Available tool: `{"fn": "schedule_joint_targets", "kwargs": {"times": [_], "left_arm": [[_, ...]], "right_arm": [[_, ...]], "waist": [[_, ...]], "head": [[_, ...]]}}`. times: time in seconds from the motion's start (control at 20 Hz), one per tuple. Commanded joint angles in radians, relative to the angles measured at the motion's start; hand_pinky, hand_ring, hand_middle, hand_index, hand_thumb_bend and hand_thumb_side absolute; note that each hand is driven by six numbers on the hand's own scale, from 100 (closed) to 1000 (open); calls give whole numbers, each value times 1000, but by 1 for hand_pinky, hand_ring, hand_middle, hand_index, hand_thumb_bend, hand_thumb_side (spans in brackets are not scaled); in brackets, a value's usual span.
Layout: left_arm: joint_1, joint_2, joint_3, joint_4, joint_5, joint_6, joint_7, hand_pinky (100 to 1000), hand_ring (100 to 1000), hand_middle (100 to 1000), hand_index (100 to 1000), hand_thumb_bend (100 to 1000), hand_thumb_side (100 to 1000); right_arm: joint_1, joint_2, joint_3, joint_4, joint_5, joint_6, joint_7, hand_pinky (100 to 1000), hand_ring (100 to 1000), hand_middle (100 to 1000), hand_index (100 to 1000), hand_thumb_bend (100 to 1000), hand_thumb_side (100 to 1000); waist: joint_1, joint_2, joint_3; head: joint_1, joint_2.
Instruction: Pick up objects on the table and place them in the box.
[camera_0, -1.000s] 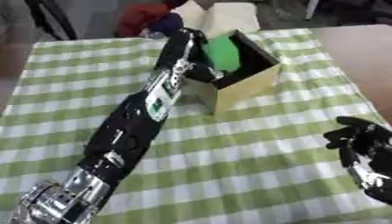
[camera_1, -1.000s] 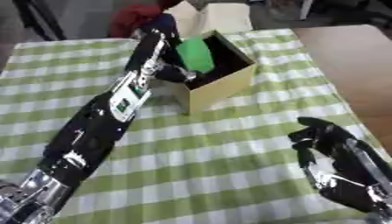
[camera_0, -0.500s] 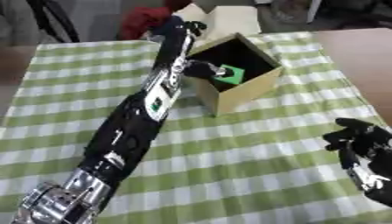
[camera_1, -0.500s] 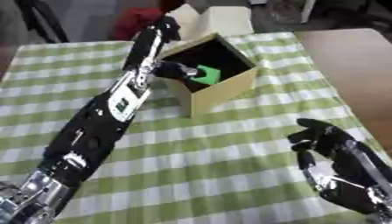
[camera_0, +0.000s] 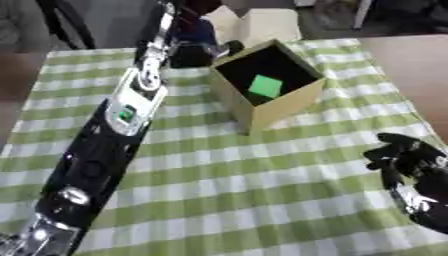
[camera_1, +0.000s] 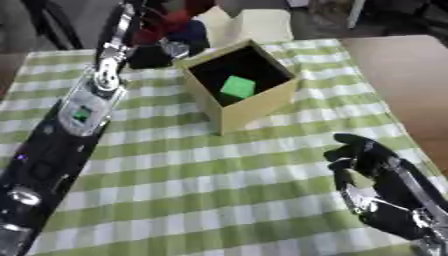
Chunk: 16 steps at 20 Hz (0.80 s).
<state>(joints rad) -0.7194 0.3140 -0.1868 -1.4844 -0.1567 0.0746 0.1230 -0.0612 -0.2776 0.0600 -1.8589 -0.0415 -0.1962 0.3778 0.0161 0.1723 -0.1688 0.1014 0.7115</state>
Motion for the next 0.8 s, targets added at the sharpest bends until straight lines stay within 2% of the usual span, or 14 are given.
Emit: {"fn": "schedule_joint_targets", "kwargs": {"times": [0.05,0.2,0.35,0.5,0.6,0.8], "left_arm": [[61,65,16,-161,111,3,-15,654,632,592,765,795,280],[172,77,44,-268,155,3,-5,654,629,588,763,787,286],[277,65,77,-325,170,6,19,651,623,582,758,773,291],[357,39,96,-346,174,7,40,649,620,578,757,762,274],[401,22,100,-353,174,3,45,649,619,577,756,727,291],[472,-23,107,-355,173,-12,47,649,617,574,753,720,301]], "right_arm": [[-3,-19,-14,-11,5,-2,-10,700,773,622,878,100,262],[-2,-21,-20,-12,6,-2,-16,701,773,622,878,100,260],[1,-23,-27,-12,6,-2,-23,701,773,623,878,100,259],[5,-21,-35,-10,7,1,-32,701,772,623,878,100,258],[3,-20,-37,-10,6,3,-35,701,772,623,878,100,258],[0,-13,-41,-8,3,7,-39,701,772,623,878,100,259]], "waist": [[-3,-16,8],[-3,-18,23],[-1,-22,39],[2,-28,53],[4,-30,58],[4,-31,60]], "head": [[-9,4],[-12,9],[-14,18],[-11,31],[-6,41],[2,57]]}}
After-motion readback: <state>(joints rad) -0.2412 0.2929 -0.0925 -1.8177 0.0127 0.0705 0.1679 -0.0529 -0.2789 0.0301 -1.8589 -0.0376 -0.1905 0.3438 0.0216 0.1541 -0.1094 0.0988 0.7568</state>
